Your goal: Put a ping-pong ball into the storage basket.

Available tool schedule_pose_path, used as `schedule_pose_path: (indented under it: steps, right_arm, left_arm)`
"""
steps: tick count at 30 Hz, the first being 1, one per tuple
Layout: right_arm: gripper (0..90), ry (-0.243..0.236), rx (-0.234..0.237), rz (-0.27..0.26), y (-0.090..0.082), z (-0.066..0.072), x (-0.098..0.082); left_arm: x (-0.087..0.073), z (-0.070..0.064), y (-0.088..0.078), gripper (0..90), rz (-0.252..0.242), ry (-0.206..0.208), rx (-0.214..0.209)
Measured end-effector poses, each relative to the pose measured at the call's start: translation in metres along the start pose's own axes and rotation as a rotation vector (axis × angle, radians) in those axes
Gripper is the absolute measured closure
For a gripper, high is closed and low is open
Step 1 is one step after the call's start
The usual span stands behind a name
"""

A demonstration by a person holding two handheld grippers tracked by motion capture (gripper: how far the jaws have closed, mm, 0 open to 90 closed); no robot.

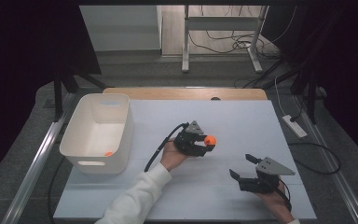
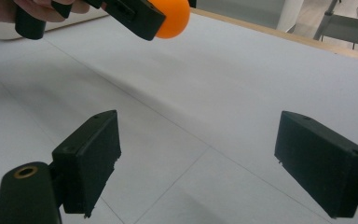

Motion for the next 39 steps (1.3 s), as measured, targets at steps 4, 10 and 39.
schedule_pose_path:
  steps: [4, 10, 39]
  right_arm:
    - [14.2, 0.001, -0.002, 0.0, 0.0, 0.0, 0.0]
    - [14.2, -0.001, -0.004, 0.002, 0.001, 0.0, 0.0]
    - [14.2, 0.002, -0.009, 0.004, 0.001, 0.0, -0.001]
  left_arm:
    - [-0.002, 0.001, -0.004, 50.3, -0.004, -0.006, 0.002]
    - [-0.006, 0.002, -0.011, 50.3, -0.009, -0.015, 0.006]
    - [-0.007, 0.001, -0.034, 50.2, -0.033, -0.027, 0.0]
Point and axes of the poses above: each handheld gripper's, and its own axes: y roughly forward along the jaws, x roughly out of its top, z roughly to its left, the point moved 10 cm from there along y, roughly forward along the jaws, and after that the axes turned 3 degrees about -x, right-handed, at the moved point
